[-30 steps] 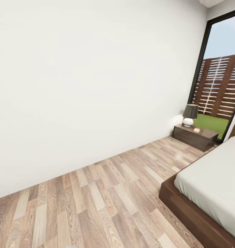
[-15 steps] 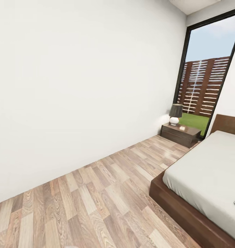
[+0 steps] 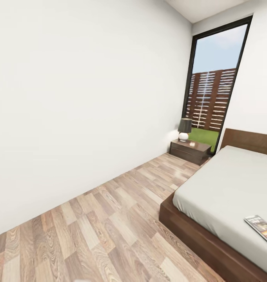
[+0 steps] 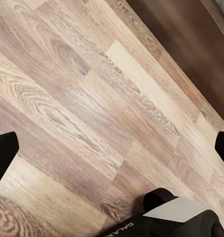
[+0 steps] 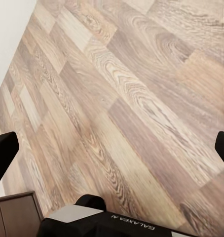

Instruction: In the bedroom, move the book from the bed onto either nightstand, and place the two sandals side by side next to the bed.

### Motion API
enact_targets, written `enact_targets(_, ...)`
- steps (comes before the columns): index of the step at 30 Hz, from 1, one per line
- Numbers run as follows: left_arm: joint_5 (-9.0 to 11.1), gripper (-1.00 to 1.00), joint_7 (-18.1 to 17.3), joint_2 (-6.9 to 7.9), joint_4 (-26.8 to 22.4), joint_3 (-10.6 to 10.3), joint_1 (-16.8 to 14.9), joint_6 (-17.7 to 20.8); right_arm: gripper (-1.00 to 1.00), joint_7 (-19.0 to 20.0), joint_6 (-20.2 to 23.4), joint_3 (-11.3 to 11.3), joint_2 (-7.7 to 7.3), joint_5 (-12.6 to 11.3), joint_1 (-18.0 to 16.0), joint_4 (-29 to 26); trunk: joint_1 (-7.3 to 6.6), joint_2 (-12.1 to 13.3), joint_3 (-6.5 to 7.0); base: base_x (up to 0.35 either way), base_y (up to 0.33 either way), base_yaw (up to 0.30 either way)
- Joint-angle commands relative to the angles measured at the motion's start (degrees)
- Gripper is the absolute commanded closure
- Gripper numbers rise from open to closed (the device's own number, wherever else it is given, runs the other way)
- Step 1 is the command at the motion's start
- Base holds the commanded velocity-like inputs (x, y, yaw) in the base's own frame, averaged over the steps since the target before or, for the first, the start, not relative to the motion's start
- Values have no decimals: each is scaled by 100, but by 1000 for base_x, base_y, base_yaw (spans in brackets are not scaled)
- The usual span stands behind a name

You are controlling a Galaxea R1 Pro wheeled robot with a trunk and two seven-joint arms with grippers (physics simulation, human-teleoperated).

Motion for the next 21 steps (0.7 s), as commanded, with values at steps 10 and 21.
enact_targets(10,-61,-100,-4,3,3,35,-2,-46,-100,19,-8,-35,0,27,-5,5,0,-4,30,168,0,-220)
enact_targets(21,-61,-100,-8,2,3,35,-2,-45,-100,18,-7,-35,0,27,-5,4,0,-4,69,166,0,-220)
